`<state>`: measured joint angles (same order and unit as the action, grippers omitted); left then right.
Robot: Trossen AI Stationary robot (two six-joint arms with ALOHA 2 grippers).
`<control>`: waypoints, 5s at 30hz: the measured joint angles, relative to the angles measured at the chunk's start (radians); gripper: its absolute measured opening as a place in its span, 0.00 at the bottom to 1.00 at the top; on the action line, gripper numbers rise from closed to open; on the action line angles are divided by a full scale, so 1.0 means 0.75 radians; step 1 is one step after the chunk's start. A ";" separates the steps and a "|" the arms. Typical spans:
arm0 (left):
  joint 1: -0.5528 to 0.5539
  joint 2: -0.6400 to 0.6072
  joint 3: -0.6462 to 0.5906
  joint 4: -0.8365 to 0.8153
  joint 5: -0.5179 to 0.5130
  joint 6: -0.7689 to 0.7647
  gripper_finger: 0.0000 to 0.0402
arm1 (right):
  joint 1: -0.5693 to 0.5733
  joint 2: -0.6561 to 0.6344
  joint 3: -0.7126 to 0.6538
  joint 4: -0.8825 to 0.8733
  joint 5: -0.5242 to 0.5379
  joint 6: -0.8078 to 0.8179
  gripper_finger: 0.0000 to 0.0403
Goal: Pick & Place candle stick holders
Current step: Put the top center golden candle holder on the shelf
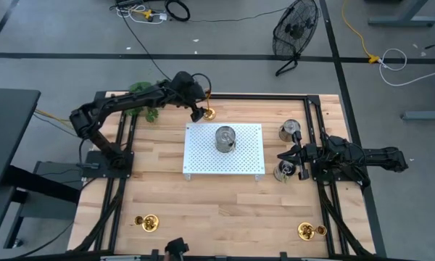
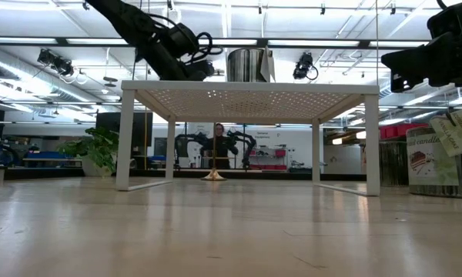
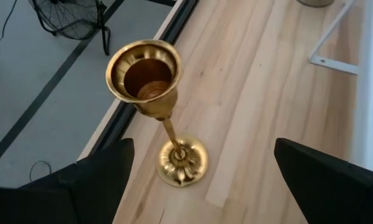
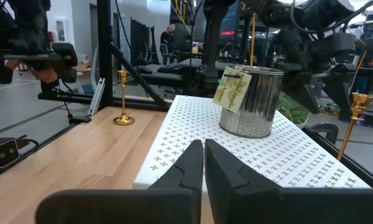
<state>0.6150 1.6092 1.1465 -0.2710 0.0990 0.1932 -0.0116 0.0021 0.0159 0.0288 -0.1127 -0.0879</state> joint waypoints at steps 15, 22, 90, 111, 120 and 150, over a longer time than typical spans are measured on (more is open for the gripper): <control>0.040 0.127 -0.001 0.153 -0.016 -0.037 0.99 | 0.000 0.000 0.000 0.000 0.000 0.000 0.05; 0.048 0.177 -0.002 0.226 -0.025 -0.069 0.99 | 0.000 0.000 0.000 0.000 0.000 0.001 0.05; 0.041 0.193 -0.002 0.358 -0.081 -0.067 0.46 | 0.000 0.000 0.000 0.000 0.000 0.001 0.05; 0.050 0.193 -0.002 0.406 -0.097 -0.068 0.46 | 0.000 0.000 0.000 0.000 0.000 0.000 0.05; 0.050 0.193 -0.002 0.409 -0.097 -0.068 0.46 | 0.000 0.000 0.000 0.000 0.000 0.000 0.05; 0.049 0.193 -0.002 0.407 -0.066 -0.069 0.46 | 0.000 0.000 0.000 0.000 0.000 0.000 0.05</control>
<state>0.6514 1.7542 1.1454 0.0346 0.0498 0.1418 -0.0116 0.0021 0.0162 0.0288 -0.1131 -0.0876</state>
